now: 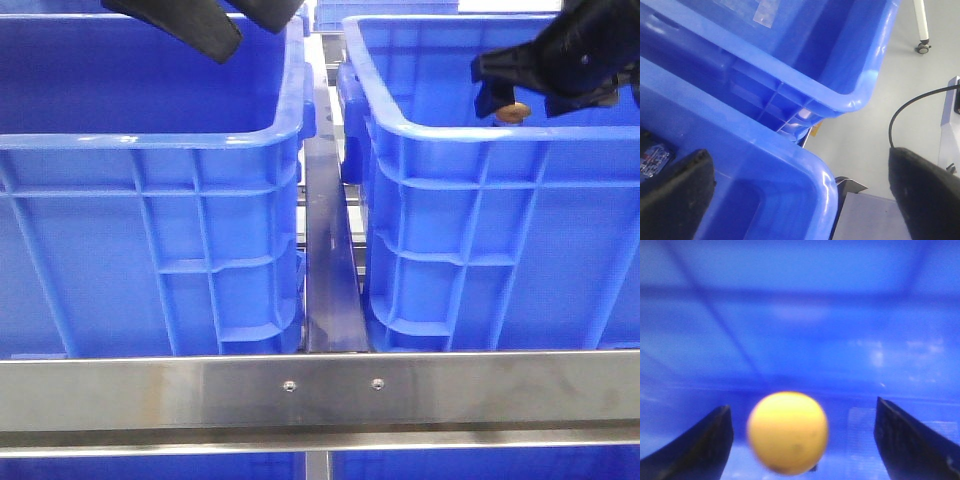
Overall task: Pick red and yellow buttons and place in box
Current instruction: 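Open the right gripper to set the yellow button down, then lower the left gripper into the button crate and grasp a red button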
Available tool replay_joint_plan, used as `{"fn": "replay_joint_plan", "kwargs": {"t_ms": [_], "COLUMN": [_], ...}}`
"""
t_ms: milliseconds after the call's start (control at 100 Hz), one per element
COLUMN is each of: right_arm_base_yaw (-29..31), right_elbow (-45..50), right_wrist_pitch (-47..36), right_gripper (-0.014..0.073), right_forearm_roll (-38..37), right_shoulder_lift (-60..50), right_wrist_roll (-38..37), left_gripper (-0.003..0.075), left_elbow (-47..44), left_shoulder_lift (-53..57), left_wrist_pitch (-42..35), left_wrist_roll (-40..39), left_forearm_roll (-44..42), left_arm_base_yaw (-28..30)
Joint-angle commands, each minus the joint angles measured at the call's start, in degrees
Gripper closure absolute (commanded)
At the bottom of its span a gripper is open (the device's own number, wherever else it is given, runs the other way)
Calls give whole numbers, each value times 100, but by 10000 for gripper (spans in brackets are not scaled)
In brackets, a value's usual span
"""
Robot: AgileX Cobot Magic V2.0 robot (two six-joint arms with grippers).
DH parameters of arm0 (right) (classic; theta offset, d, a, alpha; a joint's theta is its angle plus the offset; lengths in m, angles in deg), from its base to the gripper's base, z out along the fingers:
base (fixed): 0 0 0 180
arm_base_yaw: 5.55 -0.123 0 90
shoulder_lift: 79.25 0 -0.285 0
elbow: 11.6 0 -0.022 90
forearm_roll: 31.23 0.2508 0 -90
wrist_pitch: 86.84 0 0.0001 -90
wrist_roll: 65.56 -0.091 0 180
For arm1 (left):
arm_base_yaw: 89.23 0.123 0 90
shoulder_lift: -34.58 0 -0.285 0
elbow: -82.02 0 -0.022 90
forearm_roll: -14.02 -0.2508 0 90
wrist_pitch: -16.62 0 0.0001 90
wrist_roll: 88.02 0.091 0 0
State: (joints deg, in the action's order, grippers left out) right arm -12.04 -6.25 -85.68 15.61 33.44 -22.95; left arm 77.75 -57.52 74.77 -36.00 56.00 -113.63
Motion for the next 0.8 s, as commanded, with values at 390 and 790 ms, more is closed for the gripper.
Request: {"fn": "replay_joint_plan", "kwargs": {"t_ms": [390,790], "right_arm_base_yaw": [4,4], "right_elbow": [852,1777], "right_wrist_pitch": [491,1805], "right_gripper": [342,659], "right_forearm_roll": [432,432], "right_shoulder_lift": [-1670,-3376], "right_wrist_roll": [66,66], "left_gripper": [58,60], "left_elbow": [190,190], "left_shoulder_lift": [212,212], "left_wrist_pitch": [-127,24], "left_wrist_roll": [-27,-35], "left_forearm_roll": [248,141], "left_arm_base_yaw": [-28,-28]}}
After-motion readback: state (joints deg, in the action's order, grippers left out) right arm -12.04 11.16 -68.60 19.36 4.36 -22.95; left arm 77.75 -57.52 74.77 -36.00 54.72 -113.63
